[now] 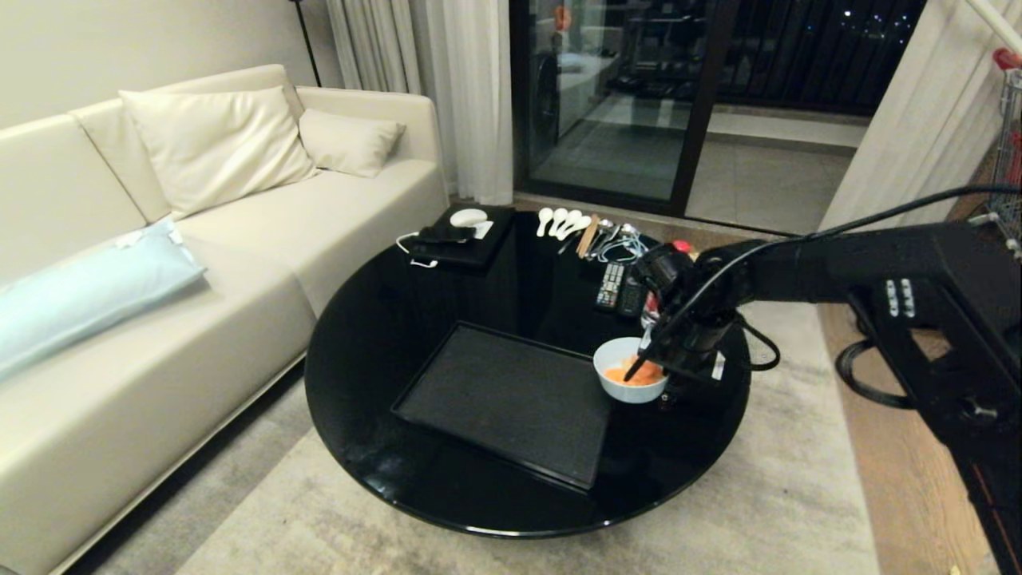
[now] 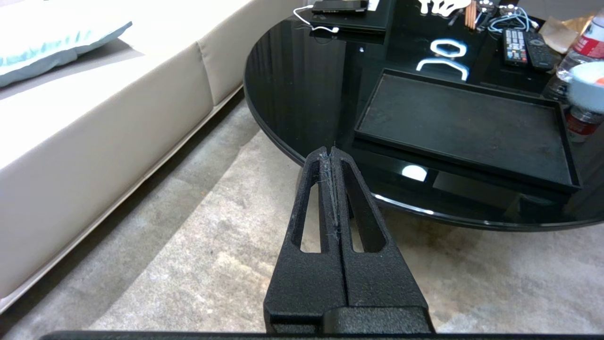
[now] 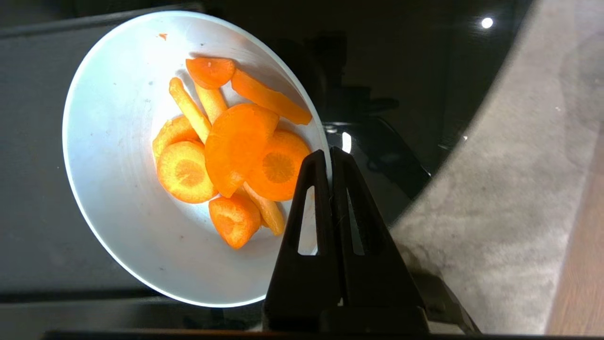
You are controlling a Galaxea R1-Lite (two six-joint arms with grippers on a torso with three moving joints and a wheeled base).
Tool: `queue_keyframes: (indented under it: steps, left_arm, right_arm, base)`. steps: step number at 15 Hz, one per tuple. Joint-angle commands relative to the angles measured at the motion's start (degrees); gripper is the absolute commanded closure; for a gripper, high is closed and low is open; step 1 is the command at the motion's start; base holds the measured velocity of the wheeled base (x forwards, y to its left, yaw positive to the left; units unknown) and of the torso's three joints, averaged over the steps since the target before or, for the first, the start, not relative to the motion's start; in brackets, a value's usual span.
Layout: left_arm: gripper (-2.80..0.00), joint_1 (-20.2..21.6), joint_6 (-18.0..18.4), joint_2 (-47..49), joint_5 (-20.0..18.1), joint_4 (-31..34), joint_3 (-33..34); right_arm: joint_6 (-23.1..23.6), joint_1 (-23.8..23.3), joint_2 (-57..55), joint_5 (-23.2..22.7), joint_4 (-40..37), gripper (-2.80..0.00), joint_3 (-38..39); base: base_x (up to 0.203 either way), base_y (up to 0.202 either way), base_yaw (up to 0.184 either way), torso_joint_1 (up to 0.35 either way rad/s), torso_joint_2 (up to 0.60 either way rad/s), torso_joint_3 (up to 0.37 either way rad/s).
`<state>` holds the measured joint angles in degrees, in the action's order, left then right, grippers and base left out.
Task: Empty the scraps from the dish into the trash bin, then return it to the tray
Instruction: Pick up the bowl with leftover food, then move the bowl over the trash can
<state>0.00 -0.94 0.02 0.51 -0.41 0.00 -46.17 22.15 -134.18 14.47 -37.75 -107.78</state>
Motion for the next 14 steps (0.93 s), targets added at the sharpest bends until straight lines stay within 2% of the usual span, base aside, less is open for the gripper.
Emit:
queue_keyframes:
  steps: [1,6,12,14]
  left_arm:
    - [0.00,0.0,0.0,0.0,0.0,0.0,0.0]
    - [0.00,0.0,0.0,0.0,0.0,0.0,0.0]
    - [0.00,0.0,0.0,0.0,0.0,0.0,0.0]
    - [0.00,0.0,0.0,0.0,0.0,0.0,0.0]
  right_arm:
    - [-0.3,-1.7,5.7,-0.7,0.0,0.00,4.6]
    - [-0.2,-6.9,16.3,-2.2,0.2,0.00,15.2]
    - [0.3,-9.7,32.3,-3.6,3.7,0.00,37.1]
    - [0.4,-12.5,35.9,-3.6,5.7,0.00,44.9]
  base:
    - [0.000,0.000,0.000,0.000,0.00,0.000]
    - [0.000,0.000,0.000,0.000,0.00,0.000]
    - [0.000,0.000,0.000,0.000,0.00,0.000]
    - [0.000,0.000,0.000,0.000,0.00,0.000]
